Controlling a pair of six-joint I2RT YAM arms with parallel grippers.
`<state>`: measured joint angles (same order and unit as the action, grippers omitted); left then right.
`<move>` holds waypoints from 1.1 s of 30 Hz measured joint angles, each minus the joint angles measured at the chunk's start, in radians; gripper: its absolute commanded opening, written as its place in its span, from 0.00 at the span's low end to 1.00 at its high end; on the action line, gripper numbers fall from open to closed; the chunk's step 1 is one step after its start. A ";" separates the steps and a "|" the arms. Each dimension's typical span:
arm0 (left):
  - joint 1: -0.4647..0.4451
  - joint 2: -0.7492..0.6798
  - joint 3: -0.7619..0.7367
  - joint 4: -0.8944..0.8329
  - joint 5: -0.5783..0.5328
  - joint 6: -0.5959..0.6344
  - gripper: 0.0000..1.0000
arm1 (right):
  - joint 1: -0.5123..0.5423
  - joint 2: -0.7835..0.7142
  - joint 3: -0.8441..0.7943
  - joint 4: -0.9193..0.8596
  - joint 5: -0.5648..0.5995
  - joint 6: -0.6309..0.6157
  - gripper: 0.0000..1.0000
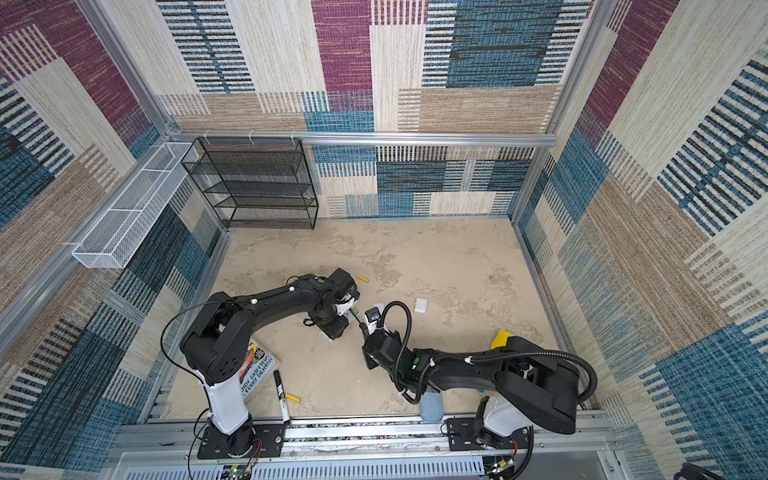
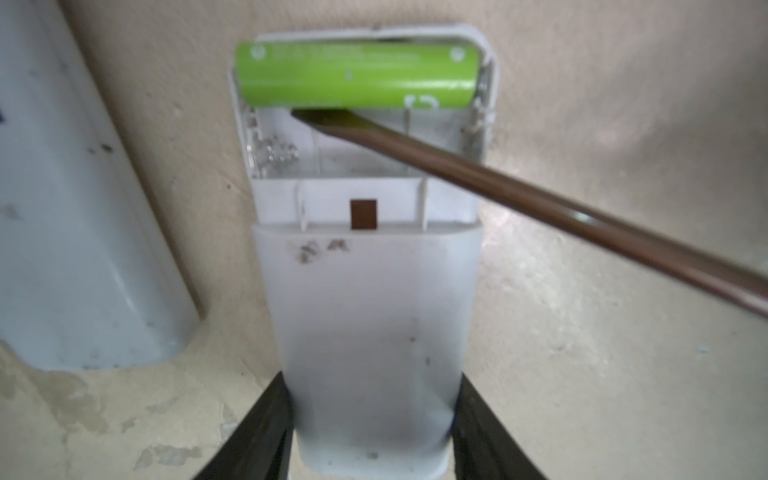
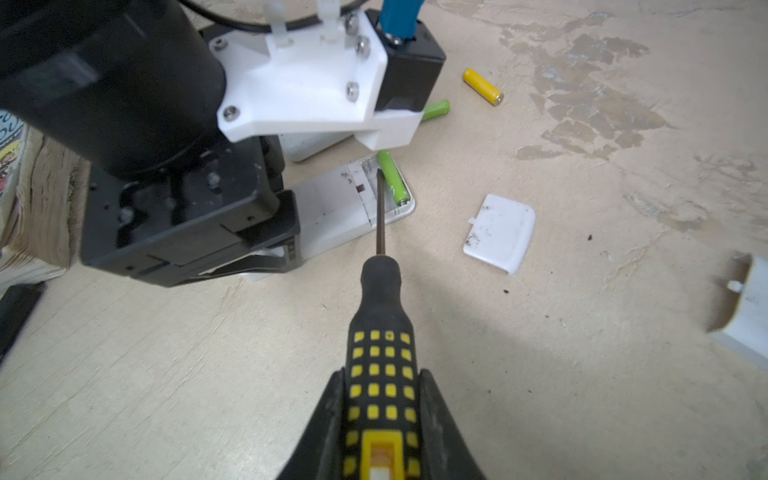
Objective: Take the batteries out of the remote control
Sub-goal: 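Pry the remaining green battery upward out of the slot with the screwdriver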
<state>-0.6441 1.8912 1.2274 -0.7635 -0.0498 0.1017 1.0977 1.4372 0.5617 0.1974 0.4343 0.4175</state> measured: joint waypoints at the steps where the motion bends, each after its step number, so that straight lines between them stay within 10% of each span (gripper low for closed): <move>1: 0.000 0.000 0.000 0.000 0.000 0.000 0.18 | 0.000 -0.003 -0.002 0.000 0.002 0.000 0.00; 33: 0.000 -0.007 -0.009 0.009 0.001 0.000 0.25 | -0.019 -0.039 -0.042 0.065 0.078 0.002 0.00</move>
<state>-0.6437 1.8843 1.2186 -0.7544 -0.0490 0.1020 1.0782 1.3983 0.5198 0.2623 0.5125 0.4198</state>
